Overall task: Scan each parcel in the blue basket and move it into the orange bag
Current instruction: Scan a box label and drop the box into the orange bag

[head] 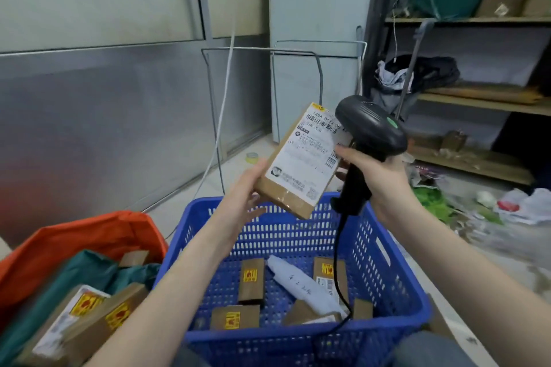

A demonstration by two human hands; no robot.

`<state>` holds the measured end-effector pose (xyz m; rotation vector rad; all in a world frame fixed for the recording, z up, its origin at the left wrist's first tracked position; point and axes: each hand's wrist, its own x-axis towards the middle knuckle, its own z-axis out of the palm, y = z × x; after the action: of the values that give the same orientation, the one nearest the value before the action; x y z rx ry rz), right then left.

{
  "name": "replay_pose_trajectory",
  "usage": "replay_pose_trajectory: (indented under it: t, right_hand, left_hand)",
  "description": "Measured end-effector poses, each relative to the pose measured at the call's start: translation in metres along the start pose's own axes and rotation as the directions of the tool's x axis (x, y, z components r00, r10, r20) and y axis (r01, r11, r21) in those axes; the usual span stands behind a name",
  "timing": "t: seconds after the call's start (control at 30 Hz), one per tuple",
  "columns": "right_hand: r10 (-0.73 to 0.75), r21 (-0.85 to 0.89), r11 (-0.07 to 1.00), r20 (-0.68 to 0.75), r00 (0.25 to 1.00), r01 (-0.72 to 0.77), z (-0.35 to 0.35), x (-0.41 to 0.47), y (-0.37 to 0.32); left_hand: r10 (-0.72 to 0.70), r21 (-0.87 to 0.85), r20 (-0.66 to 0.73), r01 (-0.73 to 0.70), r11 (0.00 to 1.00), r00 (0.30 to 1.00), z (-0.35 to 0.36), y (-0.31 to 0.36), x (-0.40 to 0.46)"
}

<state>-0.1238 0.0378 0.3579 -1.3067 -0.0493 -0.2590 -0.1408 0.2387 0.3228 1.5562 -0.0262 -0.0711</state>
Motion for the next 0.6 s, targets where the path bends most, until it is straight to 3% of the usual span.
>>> replay_pose_trajectory:
  t: [0.3, 0.5, 0.6]
  right_hand:
    - [-0.061, -0.102, 0.992, 0.127, 0.99, 0.074, 0.007, -0.027, -0.012]
    - [-0.004, -0.167, 0.986, 0.105, 0.994, 0.022, 0.006, -0.033, -0.02]
    - [0.033, -0.208, 0.978, 0.133, 0.991, -0.004, 0.006, -0.037, -0.025]
  left_hand:
    - [0.02, 0.181, 0.099, -0.038, 0.983, 0.995, 0.006, 0.031, -0.018]
    - [0.074, 0.094, -0.094, -0.065, 0.993, 0.993, 0.007, 0.027, -0.022]
    - [0.161, 0.097, -0.198, -0.144, 0.985, 0.967, 0.004, 0.025, -0.019]
